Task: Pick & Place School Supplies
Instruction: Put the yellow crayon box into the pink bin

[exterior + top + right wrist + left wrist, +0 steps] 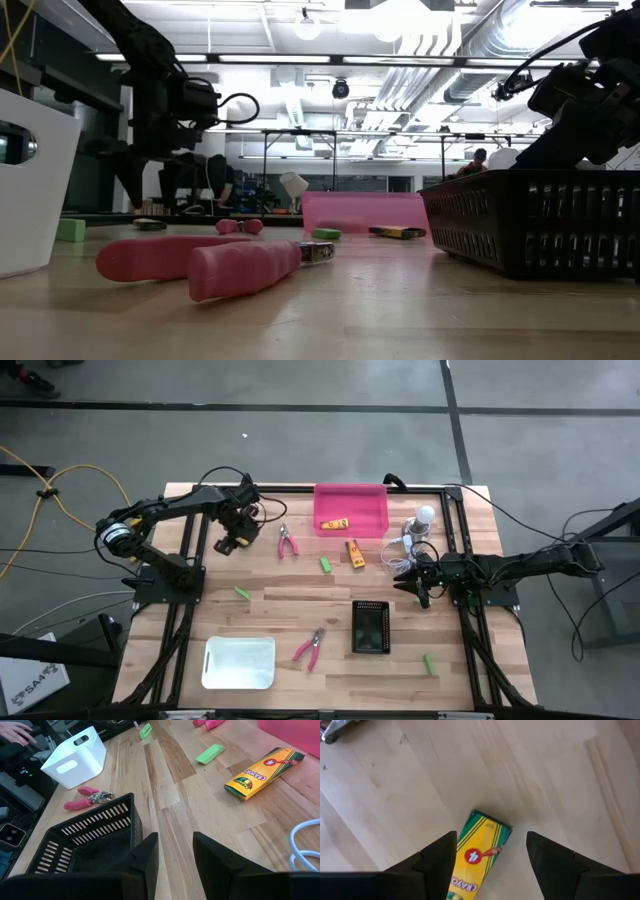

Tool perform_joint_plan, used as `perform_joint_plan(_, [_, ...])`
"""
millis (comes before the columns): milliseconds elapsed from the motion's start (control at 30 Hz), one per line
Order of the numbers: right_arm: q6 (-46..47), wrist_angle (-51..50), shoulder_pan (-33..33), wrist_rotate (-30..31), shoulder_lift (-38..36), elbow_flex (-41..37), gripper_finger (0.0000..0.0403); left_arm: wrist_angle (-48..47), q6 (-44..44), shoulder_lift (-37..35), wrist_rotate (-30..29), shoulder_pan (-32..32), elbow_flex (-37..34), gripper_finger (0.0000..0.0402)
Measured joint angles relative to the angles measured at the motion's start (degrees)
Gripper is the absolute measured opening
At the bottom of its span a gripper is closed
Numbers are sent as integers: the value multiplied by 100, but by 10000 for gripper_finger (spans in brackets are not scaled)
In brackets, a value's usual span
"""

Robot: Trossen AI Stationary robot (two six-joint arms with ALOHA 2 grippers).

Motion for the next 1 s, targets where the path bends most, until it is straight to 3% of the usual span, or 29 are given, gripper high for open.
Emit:
perform_joint_plan(633, [0,0,2,0,-1,0,110,-29,306,52,-223,-212,-2,235])
perform_joint_plan(1000, [-1,2,2,0,-1,0,110,-30,308,407,-147,-208,-7,281])
